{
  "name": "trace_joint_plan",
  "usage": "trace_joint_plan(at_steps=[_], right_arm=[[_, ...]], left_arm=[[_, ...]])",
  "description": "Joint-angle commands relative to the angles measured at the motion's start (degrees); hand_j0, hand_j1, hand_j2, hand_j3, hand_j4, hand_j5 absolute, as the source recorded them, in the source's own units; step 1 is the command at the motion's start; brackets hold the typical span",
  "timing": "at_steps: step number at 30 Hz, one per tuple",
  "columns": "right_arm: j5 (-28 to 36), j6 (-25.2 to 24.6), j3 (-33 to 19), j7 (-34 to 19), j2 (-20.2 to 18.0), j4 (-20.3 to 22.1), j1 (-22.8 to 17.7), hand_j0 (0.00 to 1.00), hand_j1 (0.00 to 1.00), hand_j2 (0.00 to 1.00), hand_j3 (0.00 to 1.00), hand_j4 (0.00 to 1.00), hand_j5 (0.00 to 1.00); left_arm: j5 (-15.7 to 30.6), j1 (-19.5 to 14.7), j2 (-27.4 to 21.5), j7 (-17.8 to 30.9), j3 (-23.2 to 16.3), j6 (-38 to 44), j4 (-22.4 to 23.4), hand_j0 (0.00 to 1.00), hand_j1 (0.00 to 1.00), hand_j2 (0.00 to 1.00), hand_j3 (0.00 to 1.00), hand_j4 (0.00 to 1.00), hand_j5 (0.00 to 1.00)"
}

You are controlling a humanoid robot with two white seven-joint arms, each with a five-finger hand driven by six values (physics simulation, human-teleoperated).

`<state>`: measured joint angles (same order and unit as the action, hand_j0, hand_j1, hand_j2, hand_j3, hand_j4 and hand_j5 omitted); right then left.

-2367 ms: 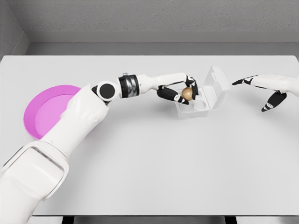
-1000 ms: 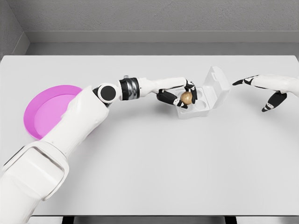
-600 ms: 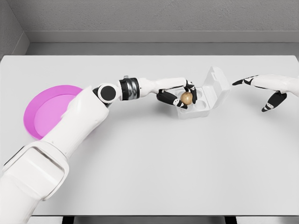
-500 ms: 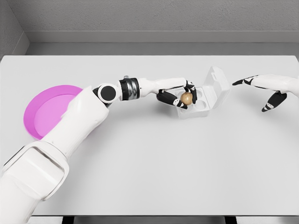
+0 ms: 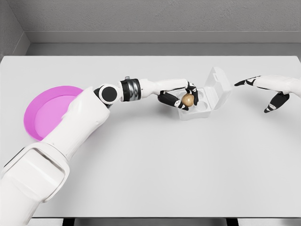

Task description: Pack egg into the box and close the box lid

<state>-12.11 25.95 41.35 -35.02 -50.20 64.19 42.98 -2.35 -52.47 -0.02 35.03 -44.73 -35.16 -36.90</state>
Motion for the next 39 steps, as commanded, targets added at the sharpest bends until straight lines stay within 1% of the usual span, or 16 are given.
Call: trace_joint_plan(at_steps=[1, 10, 28, 31, 35, 37, 39], right_arm=[[0.2, -0.1, 0.0, 0.0, -0.1, 0.0, 0.0, 1.0, 1.0, 1.0, 1.0, 1.0, 1.0], [0.2, -0.1, 0.0, 0.0, -0.1, 0.1, 0.0, 1.0, 1.0, 1.0, 1.0, 1.0, 1.0], [0.2, -0.1, 0.0, 0.0, -0.1, 0.1, 0.0, 1.0, 1.0, 1.0, 1.0, 1.0, 1.0], [0.2, -0.1, 0.0, 0.0, -0.2, 0.1, 0.0, 1.0, 1.0, 1.0, 1.0, 1.0, 1.0], [0.2, -0.1, 0.0, 0.0, -0.2, 0.1, 0.0, 1.0, 1.0, 1.0, 1.0, 1.0, 1.0], [0.2, -0.1, 0.0, 0.0, -0.2, 0.1, 0.0, 1.0, 1.0, 1.0, 1.0, 1.0, 1.0], [0.2, -0.1, 0.0, 0.0, -0.2, 0.1, 0.0, 1.0, 1.0, 1.0, 1.0, 1.0, 1.0]], left_arm=[[0.7, 0.0, 0.0, 0.0, 0.2, 0.2, -0.1, 0.39, 0.39, 0.39, 0.39, 0.39, 0.39], [0.0, -0.1, 0.0, 0.0, 0.1, 0.2, 0.0, 0.4, 0.4, 0.4, 0.4, 0.4, 0.4], [0.0, -0.6, 0.0, 0.0, -0.2, 0.2, 0.0, 0.4, 0.4, 0.4, 0.4, 0.4, 0.4], [0.0, -0.6, 0.0, 0.0, -0.2, 0.2, -0.2, 0.48, 0.48, 0.48, 0.48, 0.48, 0.48], [0.0, -0.6, 0.0, 0.0, -0.2, 0.2, -0.6, 0.48, 0.48, 0.48, 0.48, 0.48, 0.48], [0.0, -0.6, 0.0, 0.0, -0.2, 0.2, -0.6, 0.5, 0.5, 0.5, 0.5, 0.5, 0.5], [-0.1, -0.6, 0.0, 0.0, -0.2, 0.2, -0.6, 0.56, 0.56, 0.56, 0.56, 0.56, 0.56]])
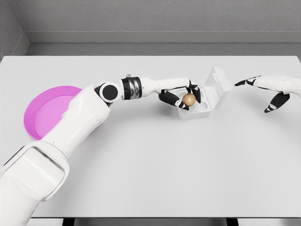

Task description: Pack egg into the box and close the box lid

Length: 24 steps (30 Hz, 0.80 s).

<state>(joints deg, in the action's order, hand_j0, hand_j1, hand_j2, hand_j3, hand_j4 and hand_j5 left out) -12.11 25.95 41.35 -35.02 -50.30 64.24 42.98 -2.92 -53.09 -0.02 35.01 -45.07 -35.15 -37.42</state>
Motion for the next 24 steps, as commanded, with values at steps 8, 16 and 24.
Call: trace_joint_plan(at_steps=[8, 16, 24], right_arm=[[0.2, -0.1, 0.0, 0.0, -0.2, 0.0, 0.0, 1.0, 1.0, 1.0, 1.0, 1.0, 1.0], [0.2, -0.1, 0.0, 0.0, -0.2, 0.0, 0.0, 1.0, 1.0, 1.0, 1.0, 1.0, 1.0], [0.2, -0.1, -0.2, 0.0, 0.2, 0.0, 0.0, 1.0, 1.0, 1.0, 1.0, 1.0, 1.0]], left_arm=[[0.5, 0.1, 0.0, 0.0, 0.2, 0.1, 0.0, 0.73, 0.73, 0.73, 0.73, 0.73, 0.73], [0.5, 0.0, 0.0, 0.0, 0.2, 0.1, 0.0, 0.78, 0.78, 0.78, 0.78, 0.78, 0.78], [17.3, -4.7, -4.2, 0.0, -9.0, 0.1, -12.8, 1.0, 1.0, 1.0, 1.0, 1.0, 1.0]])
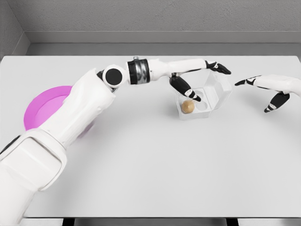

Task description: Pack egg into the box and close the box lid

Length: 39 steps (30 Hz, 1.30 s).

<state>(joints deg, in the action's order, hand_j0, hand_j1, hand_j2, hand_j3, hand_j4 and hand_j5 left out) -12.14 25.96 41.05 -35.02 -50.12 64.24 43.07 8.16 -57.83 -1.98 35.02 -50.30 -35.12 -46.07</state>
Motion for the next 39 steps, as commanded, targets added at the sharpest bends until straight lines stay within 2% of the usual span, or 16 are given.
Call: trace_joint_plan(at_steps=[1, 5, 7, 9, 15, 18, 21, 22, 25, 27, 29, 39], right_arm=[[0.2, -0.1, -0.2, 0.0, 0.0, 0.2, 0.0, 1.0, 1.0, 1.0, 1.0, 1.0, 1.0], [0.2, -0.1, 0.2, 0.0, 0.0, 0.1, -0.4, 1.0, 1.0, 1.0, 1.0, 1.0, 1.0], [0.3, -0.2, 0.2, 0.0, 0.0, -0.3, -0.4, 1.0, 1.0, 1.0, 1.0, 1.0, 1.0], [0.3, -0.4, 0.2, 0.0, -0.1, -0.3, -0.4, 1.0, 1.0, 1.0, 1.0, 1.0, 1.0], [0.0, -0.6, 0.4, 0.0, 0.3, -0.1, -0.2, 1.0, 1.0, 1.0, 1.0, 1.0, 1.0], [-3.5, -1.0, 0.4, 0.0, 1.8, -0.2, -0.1, 1.0, 1.0, 1.0, 1.0, 1.0, 1.0], [-3.5, -0.9, 2.5, 0.0, 2.8, 0.3, 0.6, 1.0, 1.0, 1.0, 1.0, 1.0, 1.0], [-3.6, -0.8, 2.7, 0.0, 3.0, 0.3, 0.6, 1.0, 1.0, 1.0, 1.0, 1.0, 1.0], [-3.6, -0.5, 2.8, 0.0, 3.0, 0.6, 1.1, 1.0, 1.0, 1.0, 1.0, 1.0, 1.0], [-3.6, -0.5, 2.8, 0.0, 2.8, 2.5, 1.4, 1.0, 1.0, 1.0, 1.0, 1.0, 1.0], [-3.6, -0.4, 2.8, 0.0, 2.5, 4.1, 1.8, 1.0, 1.0, 1.0, 1.0, 1.0, 1.0], [-3.5, -0.7, 2.6, 0.0, 0.2, 12.5, 3.2, 1.0, 1.0, 1.0, 1.0, 1.0, 1.0]], left_arm=[[6.5, 0.0, -4.3, 0.0, -3.8, 0.1, -5.3, 1.0, 1.0, 1.0, 1.0, 1.0, 1.0], [10.0, 0.1, -12.1, 0.0, -4.6, 0.1, -11.1, 1.0, 1.0, 1.0, 1.0, 1.0, 1.0], [10.8, 0.1, -19.3, 0.0, -5.0, 0.1, -18.3, 1.0, 1.0, 1.0, 1.0, 1.0, 1.0], [10.5, 0.3, -24.6, 0.0, -6.7, 0.1, -22.0, 1.0, 1.0, 1.0, 1.0, 1.0, 1.0], [10.7, 0.4, -26.9, 0.0, -7.3, 0.1, -23.0, 1.0, 1.0, 1.0, 1.0, 1.0, 1.0], [10.7, 0.5, -27.6, 0.0, -7.4, 0.1, -23.0, 1.0, 1.0, 1.0, 1.0, 1.0, 1.0], [10.4, 0.6, -31.0, 0.0, -7.4, 0.1, -23.0, 1.0, 1.0, 1.0, 1.0, 1.0, 1.0], [9.9, 0.8, -33.8, 0.0, -7.4, 0.1, -23.0, 1.0, 1.0, 1.0, 1.0, 1.0, 1.0], [8.8, 3.3, -37.5, 0.0, -7.3, 0.1, -22.7, 1.0, 1.0, 1.0, 1.0, 1.0, 1.0], [9.0, 3.3, -40.7, 0.0, -7.3, 0.1, -22.5, 1.0, 1.0, 1.0, 1.0, 1.0, 1.0], [8.9, 4.3, -40.9, 0.0, -6.9, 0.1, -21.9, 1.0, 1.0, 1.0, 1.0, 1.0, 1.0], [9.0, 4.2, -38.6, 0.0, -7.2, 0.1, -22.0, 1.0, 1.0, 1.0, 1.0, 1.0, 1.0]])
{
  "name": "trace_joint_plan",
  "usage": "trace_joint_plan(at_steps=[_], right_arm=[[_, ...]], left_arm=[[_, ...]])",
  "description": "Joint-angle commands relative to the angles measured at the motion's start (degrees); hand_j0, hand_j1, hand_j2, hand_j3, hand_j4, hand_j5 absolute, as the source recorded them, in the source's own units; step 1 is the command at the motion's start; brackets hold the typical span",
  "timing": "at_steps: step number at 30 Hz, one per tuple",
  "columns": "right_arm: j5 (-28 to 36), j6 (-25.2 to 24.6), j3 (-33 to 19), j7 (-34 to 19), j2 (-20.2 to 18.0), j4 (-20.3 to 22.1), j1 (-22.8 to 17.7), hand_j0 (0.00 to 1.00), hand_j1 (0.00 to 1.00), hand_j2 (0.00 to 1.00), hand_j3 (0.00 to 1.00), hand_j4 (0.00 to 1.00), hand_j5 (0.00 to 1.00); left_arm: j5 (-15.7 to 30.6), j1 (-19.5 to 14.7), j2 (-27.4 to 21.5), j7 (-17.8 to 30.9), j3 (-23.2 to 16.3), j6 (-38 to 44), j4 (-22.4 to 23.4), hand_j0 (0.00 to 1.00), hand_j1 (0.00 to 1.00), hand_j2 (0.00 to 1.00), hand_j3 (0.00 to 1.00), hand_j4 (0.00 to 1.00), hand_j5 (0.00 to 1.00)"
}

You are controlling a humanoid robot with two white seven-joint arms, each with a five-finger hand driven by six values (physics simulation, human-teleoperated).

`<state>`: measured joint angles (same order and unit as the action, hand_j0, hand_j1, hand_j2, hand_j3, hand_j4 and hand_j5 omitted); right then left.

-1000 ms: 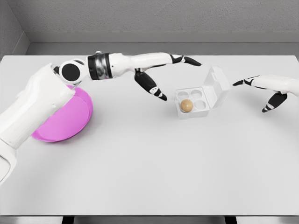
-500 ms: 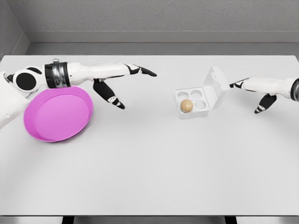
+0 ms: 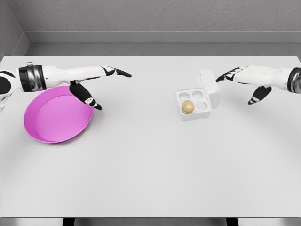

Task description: Pack egg into the box and close the box lid

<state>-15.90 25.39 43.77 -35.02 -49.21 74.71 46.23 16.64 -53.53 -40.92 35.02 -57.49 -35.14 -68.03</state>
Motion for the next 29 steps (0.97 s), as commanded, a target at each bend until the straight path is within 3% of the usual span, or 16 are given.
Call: trace_joint_plan(at_steps=[1, 6, 11, 15, 29], right_arm=[[0.3, -0.2, -0.1, 0.0, -1.0, 3.5, 0.0, 1.0, 1.0, 1.0, 1.0, 1.0, 1.0], [0.3, -0.2, 1.3, 0.0, -0.8, 9.2, -0.3, 1.0, 1.0, 1.0, 1.0, 1.0, 1.0], [0.3, 0.3, 1.9, 0.0, -0.3, 9.1, -0.1, 1.0, 1.0, 1.0, 1.0, 1.0, 1.0], [0.3, 0.4, -4.3, 0.0, -3.3, 6.0, 0.4, 1.0, 1.0, 1.0, 1.0, 1.0, 1.0], [0.3, 0.4, -3.9, 0.0, -3.1, 6.1, -1.4, 1.0, 1.0, 1.0, 1.0, 1.0, 1.0]], left_arm=[[0.5, 0.0, 0.5, 0.0, -0.1, 0.1, 0.1, 1.0, 1.0, 1.0, 1.0, 1.0, 1.0], [0.3, 0.3, 0.4, 0.0, -0.1, 0.1, 2.8, 1.0, 1.0, 1.0, 1.0, 1.0, 1.0], [0.3, 0.6, -0.3, 0.0, -0.1, 0.1, 3.2, 1.0, 1.0, 1.0, 1.0, 1.0, 1.0], [0.1, 0.6, -0.2, 0.0, -0.2, 0.1, 3.5, 1.0, 1.0, 1.0, 1.0, 1.0, 1.0], [0.1, 1.3, -0.2, 0.0, 0.0, 0.1, 3.5, 1.0, 1.0, 1.0, 1.0, 1.0, 1.0]])
